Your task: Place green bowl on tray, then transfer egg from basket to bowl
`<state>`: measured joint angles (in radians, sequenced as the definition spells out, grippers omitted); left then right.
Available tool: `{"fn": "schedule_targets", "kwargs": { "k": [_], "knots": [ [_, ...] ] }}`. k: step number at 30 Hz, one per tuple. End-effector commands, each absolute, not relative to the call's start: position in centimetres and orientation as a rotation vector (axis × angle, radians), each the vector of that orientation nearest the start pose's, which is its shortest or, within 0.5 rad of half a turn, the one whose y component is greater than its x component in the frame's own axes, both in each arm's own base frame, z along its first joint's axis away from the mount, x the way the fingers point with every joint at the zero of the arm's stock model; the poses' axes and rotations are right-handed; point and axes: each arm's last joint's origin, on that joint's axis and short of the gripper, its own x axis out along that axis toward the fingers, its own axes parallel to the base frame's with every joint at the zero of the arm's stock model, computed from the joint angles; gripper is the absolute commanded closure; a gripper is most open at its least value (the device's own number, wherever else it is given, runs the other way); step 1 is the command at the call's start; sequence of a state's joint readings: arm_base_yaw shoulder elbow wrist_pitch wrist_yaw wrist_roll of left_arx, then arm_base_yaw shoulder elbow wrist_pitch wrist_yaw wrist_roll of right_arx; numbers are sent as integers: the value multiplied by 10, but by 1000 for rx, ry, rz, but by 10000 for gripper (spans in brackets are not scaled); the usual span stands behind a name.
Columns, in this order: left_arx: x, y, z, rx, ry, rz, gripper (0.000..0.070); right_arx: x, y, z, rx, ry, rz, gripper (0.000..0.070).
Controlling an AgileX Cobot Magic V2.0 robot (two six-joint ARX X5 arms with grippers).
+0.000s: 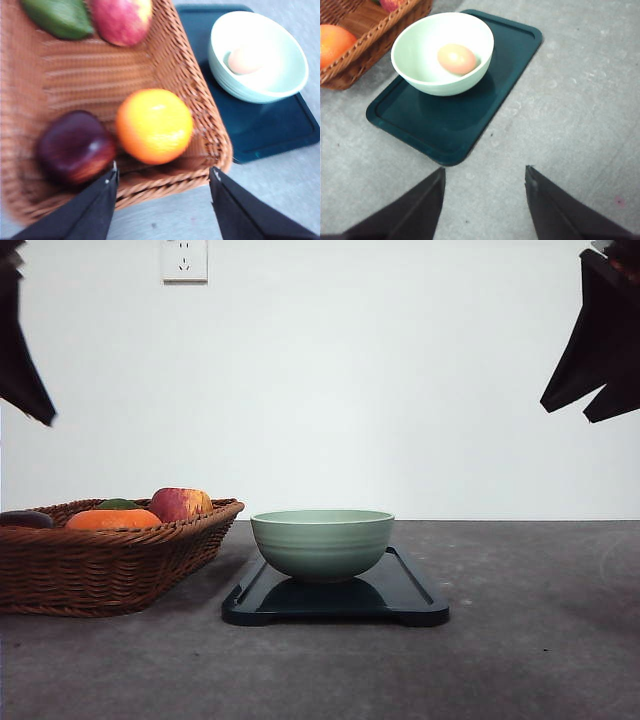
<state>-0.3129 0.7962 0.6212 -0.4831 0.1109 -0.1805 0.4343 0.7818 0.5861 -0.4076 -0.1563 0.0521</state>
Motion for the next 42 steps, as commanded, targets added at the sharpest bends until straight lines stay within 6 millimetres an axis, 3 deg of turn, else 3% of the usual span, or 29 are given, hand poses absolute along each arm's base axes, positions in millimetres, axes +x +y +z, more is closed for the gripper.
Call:
{"fn": "schedule_targets", "kwargs": {
  "k": [1,2,4,7,22,26,34,42],
  "knots": [
    [152,-52,252,-115,700,-334,349,148,74,247,-43,616,567,384],
    [150,-52,252,-113,706,-335,362,148,74,247,-43,616,567,387],
    [147,-51,253,-102,708,-339,653,148,74,247,-44,618,561,603],
    [146,-51,254,-105,698,-340,700,148,75,248,-37,607,569,677],
    [144,-50,254,-105,699,-339,700,149,74,248,-42,602,562,677],
    [138,-44,254,-84,623,-336,700,149,75,248,-41,602,562,677],
    [120,-20,211,-127,278,-228,700,149,75,248,-41,602,563,677],
    [98,-7,168,-110,167,-130,700,149,75,248,-41,603,563,677]
  ]
}}
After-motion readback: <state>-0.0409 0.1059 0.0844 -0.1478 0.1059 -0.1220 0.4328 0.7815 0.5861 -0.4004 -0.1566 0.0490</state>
